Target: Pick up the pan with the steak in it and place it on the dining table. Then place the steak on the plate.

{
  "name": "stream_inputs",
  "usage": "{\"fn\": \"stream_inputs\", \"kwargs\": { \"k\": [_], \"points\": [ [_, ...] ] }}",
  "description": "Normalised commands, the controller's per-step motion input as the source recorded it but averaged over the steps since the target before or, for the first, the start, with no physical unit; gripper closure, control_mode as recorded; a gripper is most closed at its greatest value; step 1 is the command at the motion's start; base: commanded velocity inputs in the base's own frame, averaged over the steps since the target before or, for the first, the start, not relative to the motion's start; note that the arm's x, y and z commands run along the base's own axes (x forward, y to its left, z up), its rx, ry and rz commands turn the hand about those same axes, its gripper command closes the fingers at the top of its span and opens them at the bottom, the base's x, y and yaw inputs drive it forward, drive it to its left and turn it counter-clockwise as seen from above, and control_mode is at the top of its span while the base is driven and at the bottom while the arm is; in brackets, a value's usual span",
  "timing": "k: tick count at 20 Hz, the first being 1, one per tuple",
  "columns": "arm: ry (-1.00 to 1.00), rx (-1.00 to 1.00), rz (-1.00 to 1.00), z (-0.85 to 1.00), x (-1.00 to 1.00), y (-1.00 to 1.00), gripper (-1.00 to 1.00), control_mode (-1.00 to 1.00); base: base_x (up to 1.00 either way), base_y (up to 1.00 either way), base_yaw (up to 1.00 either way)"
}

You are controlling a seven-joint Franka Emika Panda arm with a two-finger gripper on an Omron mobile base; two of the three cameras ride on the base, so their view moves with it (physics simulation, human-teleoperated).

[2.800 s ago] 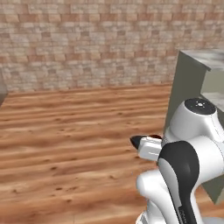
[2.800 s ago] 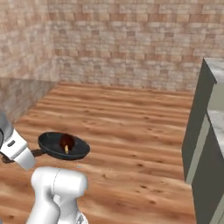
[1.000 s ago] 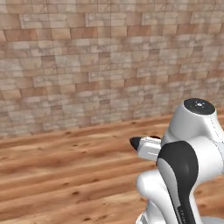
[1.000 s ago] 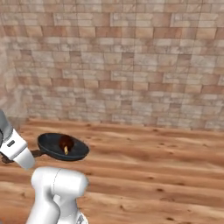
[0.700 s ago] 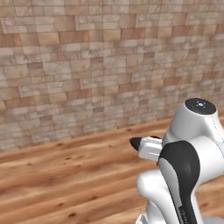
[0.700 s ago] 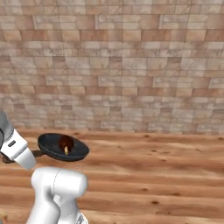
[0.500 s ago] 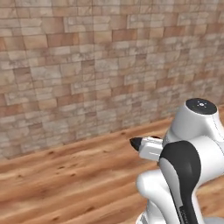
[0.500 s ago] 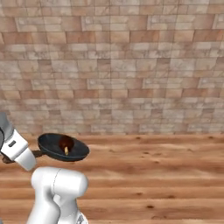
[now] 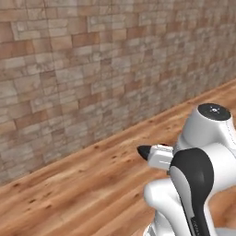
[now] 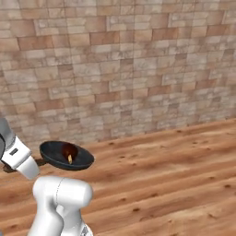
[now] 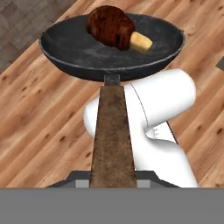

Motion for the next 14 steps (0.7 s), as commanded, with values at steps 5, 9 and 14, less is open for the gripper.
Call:
{"fn": "stream_inputs", "kwargs": {
  "k": [5, 9, 14],
  "points": [
    [0.00, 0.00, 0.00, 0.00, 0.00, 0.00, 1.00, 1.00, 0.06, 0.04, -0.50],
    [0.00, 0.00, 0.00, 0.00, 0.00, 0.00, 1.00, 1.00, 0.00, 0.00, -0.50],
    [0.00, 0.00, 0.00, 0.00, 0.00, 0.00, 1.00, 1.00, 0.00, 0.00, -0.50]
  ]
}}
